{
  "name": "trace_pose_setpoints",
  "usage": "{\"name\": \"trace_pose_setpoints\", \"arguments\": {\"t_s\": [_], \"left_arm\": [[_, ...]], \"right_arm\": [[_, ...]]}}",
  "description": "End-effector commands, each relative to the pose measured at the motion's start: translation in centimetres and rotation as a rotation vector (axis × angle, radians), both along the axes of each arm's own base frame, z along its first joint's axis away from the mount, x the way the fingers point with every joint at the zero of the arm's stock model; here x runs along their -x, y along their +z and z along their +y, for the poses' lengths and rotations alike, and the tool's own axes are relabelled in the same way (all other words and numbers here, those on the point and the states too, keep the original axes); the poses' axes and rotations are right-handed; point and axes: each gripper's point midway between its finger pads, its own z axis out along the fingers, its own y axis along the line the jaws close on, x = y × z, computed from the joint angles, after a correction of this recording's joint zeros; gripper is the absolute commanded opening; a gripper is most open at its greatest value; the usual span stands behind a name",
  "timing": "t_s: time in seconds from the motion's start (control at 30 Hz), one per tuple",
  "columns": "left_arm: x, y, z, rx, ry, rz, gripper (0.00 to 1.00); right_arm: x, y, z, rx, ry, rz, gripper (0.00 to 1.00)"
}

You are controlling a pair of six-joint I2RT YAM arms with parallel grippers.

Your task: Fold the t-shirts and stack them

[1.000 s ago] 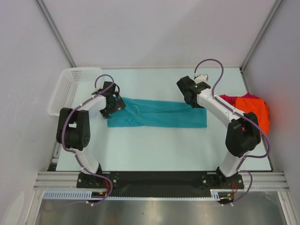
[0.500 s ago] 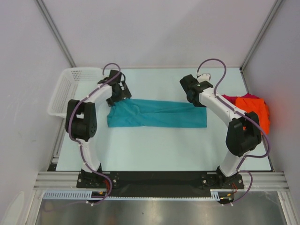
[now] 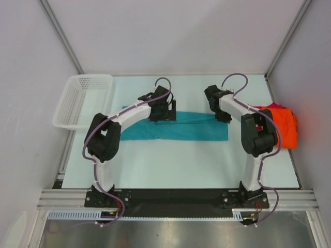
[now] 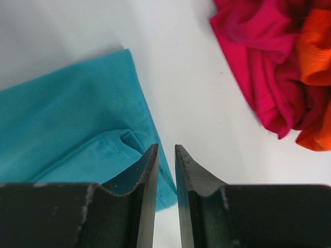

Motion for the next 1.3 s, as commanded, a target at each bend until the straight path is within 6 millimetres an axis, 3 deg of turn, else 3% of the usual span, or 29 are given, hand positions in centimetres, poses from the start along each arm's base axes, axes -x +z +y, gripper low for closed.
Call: {"name": "trace_pose_setpoints", "arguments": {"t_s": [0.0, 0.27, 0.53, 0.93, 1.1, 1.27], "left_arm": [[0.0, 2.4, 1.4, -0.001, 0.001, -0.063, 0.99], [1.2, 2.3, 2.4, -0.016, 0.004, -0.056, 1.00], [2.3, 2.4, 3.6, -0.031, 0.017, -0.058, 0.99], [4.0, 4.6, 5.7, 0.035, 0.077, -0.073, 0.99], [4.7, 5.5, 7.2, 0.052, 0.108, -0.082, 0.99], [5.2, 6.0, 8.2, 0.067, 0.133, -0.078, 1.00]], "right_arm": [[-1.6, -2.0, 0.9, -0.010, 0.021, 0.022, 0.24], [-1.9, -5.1, 0.6, 0.018, 0.020, 0.078, 0.24], [0.8, -6.1, 2.1, 0.031, 0.044, 0.114, 0.23], [10.0, -9.2, 4.7, 0.062, 0.102, 0.235, 0.23], [13.5, -7.8, 7.2, 0.048, 0.159, 0.230, 0.22], [17.5, -7.9, 9.2, -0.040, 0.194, 0.266, 0.22]]}}
